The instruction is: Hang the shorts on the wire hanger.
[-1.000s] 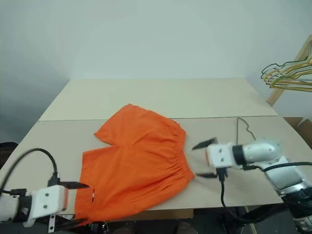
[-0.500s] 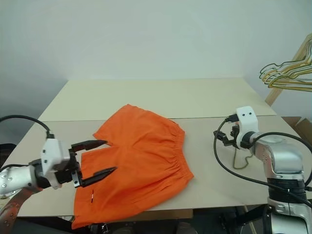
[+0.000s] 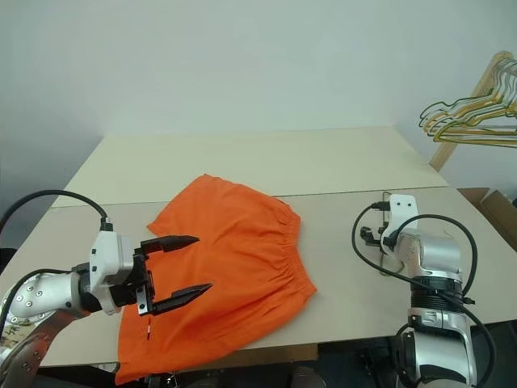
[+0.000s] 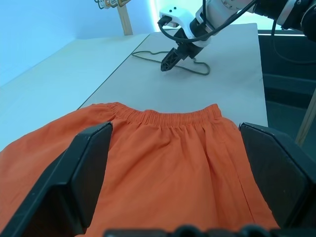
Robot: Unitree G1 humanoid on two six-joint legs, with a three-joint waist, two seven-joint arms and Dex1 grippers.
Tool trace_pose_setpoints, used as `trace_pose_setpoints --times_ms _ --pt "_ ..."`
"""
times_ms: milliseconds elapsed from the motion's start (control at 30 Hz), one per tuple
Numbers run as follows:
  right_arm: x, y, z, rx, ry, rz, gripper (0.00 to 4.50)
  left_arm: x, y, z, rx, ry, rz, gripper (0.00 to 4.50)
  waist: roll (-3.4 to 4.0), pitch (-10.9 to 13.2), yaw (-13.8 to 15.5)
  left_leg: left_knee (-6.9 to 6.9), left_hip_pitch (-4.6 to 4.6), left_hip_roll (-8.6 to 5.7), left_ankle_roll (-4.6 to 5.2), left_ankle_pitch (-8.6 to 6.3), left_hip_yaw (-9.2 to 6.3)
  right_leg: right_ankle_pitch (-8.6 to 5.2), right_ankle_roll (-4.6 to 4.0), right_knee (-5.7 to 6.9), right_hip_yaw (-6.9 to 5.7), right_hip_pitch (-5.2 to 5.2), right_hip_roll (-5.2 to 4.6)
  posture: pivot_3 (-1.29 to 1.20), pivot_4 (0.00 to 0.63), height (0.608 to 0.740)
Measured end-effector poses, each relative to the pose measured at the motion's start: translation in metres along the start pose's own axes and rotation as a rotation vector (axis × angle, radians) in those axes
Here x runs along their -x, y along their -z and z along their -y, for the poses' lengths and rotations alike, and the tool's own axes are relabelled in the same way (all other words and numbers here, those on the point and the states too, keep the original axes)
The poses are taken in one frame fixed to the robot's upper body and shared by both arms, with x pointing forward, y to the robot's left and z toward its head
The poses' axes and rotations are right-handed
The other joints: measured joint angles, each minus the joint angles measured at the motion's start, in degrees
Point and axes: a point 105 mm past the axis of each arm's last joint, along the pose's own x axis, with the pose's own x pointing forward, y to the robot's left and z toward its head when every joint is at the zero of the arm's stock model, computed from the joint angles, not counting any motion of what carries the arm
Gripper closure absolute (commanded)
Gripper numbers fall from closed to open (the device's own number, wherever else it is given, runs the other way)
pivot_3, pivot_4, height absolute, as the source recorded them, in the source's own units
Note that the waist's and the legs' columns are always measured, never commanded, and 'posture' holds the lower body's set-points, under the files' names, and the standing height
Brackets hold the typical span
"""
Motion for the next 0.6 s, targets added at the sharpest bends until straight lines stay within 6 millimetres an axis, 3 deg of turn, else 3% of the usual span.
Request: trace_pose_setpoints --times_ms 333,433,600 --pt "-0.008 0.005 -0.008 -0.025 -0.064 -0.083 0.00 -0.004 0.003 0.003 -0.022 0.009 -0.007 0.05 0.11 -0.03 -0.39 -0.07 0.01 0.02 -0.03 0.02 0.02 0.00 0.01 0.00 0.10 0.05 0.04 0.02 0.000 0.740" --pt "-0.010 0.007 -0.007 -0.024 -0.056 -0.099 0.57 -0.003 0.003 0.003 -0.021 0.009 -0.007 0.00 0.06 -0.10 -0.34 -0.07 0.02 0.02 -0.03 0.02 0.03 -0.01 0.01 0.00 0.10 0.11 0.04 0.03 0.000 0.740" --pt "-0.013 0.010 0.000 -0.040 -0.018 -0.114 2.29 -0.005 0.003 0.005 -0.020 0.016 -0.003 0.00 -0.12 -0.27 -0.33 -0.08 0.06 0.06 -0.04 0.02 0.03 -0.01 0.02 -0.02 0.10 0.18 0.08 0.03 0.000 0.740"
